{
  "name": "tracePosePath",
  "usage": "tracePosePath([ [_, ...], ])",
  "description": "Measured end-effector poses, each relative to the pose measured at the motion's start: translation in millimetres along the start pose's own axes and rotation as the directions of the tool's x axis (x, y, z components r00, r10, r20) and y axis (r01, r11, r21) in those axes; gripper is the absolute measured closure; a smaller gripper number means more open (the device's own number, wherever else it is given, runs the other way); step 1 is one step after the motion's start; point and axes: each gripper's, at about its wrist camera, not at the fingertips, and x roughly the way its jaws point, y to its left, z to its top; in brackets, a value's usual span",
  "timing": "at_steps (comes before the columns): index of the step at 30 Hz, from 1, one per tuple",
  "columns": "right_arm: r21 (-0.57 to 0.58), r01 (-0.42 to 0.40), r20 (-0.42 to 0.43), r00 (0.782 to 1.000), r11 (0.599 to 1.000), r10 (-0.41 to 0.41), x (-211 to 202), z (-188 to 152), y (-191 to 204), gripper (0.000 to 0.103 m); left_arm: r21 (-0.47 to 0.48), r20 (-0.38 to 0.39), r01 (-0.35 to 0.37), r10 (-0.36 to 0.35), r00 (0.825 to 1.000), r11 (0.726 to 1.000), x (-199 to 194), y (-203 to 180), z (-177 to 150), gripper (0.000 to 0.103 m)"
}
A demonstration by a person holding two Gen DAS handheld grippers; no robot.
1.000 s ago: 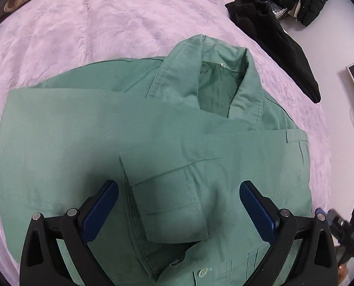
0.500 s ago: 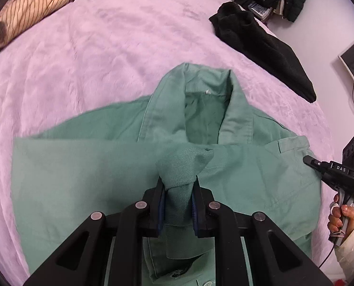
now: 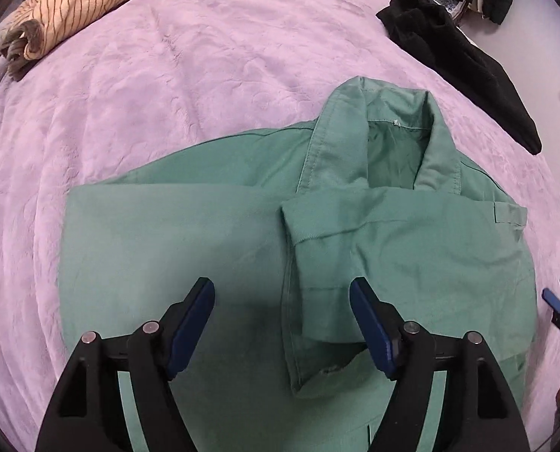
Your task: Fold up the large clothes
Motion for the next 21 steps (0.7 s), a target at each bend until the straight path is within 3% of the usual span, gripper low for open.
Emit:
tracePosePath([
  [3, 0.1, -0.101, -0.054, 0.993, 0.99, 0.107, -13.3, -44.2, -10.7, 0.043, -0.03, -0.021, 0.04, -0.04, 0.999, 0.999, -5.5, 8.5, -14.5, 0.028],
  [6, 0.225, -0.133, -0.104, 0.982, 0.965, 0.159, -2.1, -78.3, -30.2, 0.044, -0.04, -0.05, 0.046, -0.048, 0.998, 0.998, 0.9, 6.6, -27.3, 0.028],
  [8, 0.268, -0.105, -0.106, 0.985, 0.958, 0.138, 8.5, -85.6, -40.9, 0.044, -0.042, -0.063, 0.046, -0.048, 0.997, 0.998, 6.1, 0.5, -34.6, 0.028],
  [10, 0.295, -0.109, -0.072, 0.988, 0.949, 0.135, 15.1, -84.3, -47.9, 0.057, -0.035, -0.051, 0.022, -0.024, 0.998, 0.999, 7.3, -3.4, -40.2, 0.035],
  [11, 0.29, -0.107, -0.059, 0.99, 0.951, 0.13, 15.5, -81.3, -47.0, 0.095, -0.019, -0.042, 0.0, -0.001, 0.999, 1.0, 7.8, -5.7, -42.9, 0.042],
  [12, 0.27, -0.098, -0.052, 0.992, 0.958, 0.116, 14.7, -78.0, -42.7, 0.1, -0.006, -0.039, -0.009, 0.009, 0.999, 1.0, 8.8, -7.8, -45.1, 0.043],
  [14, 0.174, -0.032, -0.034, 0.999, 0.984, 0.039, 7.3, -73.5, -30.1, 0.1, 0.011, -0.026, -0.028, 0.028, 0.999, 1.0, 13.0, -11.2, -48.9, 0.043],
  [15, 0.108, 0.045, -0.034, 0.999, 0.993, -0.041, 5.7, -73.9, -26.5, 0.1, 0.02, -0.025, -0.036, 0.037, 0.999, 0.999, 15.0, -12.0, -50.4, 0.043],
  [17, 0.057, 0.156, -0.055, 0.987, 0.986, -0.153, 11.9, -78.2, -36.1, 0.101, 0.031, -0.026, -0.045, 0.046, 0.999, 0.998, 16.3, -11.3, -52.8, 0.043],
  [21, 0.126, 0.107, -0.057, 0.993, 0.986, -0.101, 5.4, -86.5, -52.2, 0.103, 0.023, -0.009, -0.084, 0.085, 0.996, 0.996, -3.4, -1.1, -51.7, 0.043],
])
